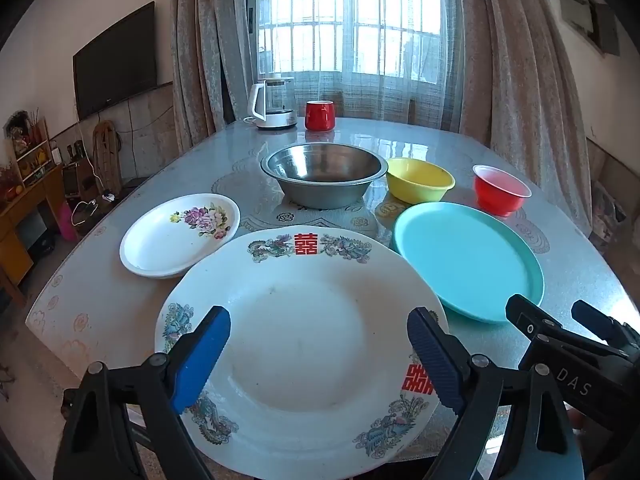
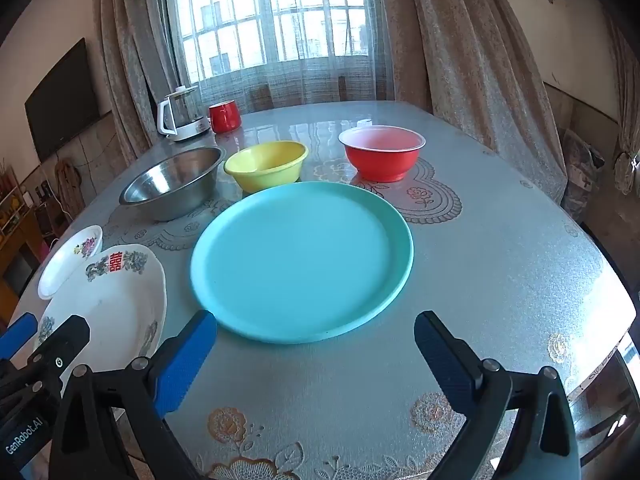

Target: Organize plates and bowls

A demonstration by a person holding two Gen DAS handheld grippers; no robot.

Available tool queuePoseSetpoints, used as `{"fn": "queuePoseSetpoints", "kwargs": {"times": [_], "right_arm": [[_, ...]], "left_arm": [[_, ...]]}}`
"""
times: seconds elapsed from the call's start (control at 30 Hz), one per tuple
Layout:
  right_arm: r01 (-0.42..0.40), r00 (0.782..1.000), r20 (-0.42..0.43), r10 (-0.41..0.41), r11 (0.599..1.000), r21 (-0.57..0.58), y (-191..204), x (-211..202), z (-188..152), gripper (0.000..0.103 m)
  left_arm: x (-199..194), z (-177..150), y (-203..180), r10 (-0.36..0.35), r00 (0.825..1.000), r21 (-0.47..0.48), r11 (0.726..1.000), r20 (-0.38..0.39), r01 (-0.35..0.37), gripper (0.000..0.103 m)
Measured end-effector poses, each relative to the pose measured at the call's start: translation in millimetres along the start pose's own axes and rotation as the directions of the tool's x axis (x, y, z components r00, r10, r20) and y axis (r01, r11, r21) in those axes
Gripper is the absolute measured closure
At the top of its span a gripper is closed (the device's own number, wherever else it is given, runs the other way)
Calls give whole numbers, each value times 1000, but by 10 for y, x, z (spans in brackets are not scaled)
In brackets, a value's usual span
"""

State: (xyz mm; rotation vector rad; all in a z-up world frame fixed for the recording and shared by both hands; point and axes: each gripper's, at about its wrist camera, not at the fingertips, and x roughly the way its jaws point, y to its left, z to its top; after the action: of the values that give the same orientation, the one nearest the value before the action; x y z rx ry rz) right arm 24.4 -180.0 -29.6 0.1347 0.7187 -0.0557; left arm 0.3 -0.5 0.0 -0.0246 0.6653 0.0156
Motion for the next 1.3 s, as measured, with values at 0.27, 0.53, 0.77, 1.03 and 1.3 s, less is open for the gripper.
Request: {"fn": "queuePoseSetpoints", "kwargs": {"times": [0.27, 0.53, 0.77, 1.03, 1.3], "right_arm": [[32, 999, 31, -31, 999, -33, 48, -45, -50, 2], [49, 998, 52, -47, 998, -47, 98, -51, -11, 2], [53, 996, 70, -50, 997, -53, 89, -46, 6, 2], [39, 997, 69, -35, 998, -55, 76, -20, -19, 2], [38, 996, 77, -34, 998, -51, 63, -27, -16, 2]], "left_arm": [[27, -67, -26, 2, 1000, 15, 1000, -11, -2, 12], [-14, -16, -61, 6, 1000, 25, 1000, 0, -6, 12], [55, -51, -53, 15, 1000, 28, 1000, -19, -15, 12], [87, -68, -61, 25, 999, 37, 999, -26, -24, 12], [65, -59, -59, 29, 999, 43, 999, -25, -28, 12]]}}
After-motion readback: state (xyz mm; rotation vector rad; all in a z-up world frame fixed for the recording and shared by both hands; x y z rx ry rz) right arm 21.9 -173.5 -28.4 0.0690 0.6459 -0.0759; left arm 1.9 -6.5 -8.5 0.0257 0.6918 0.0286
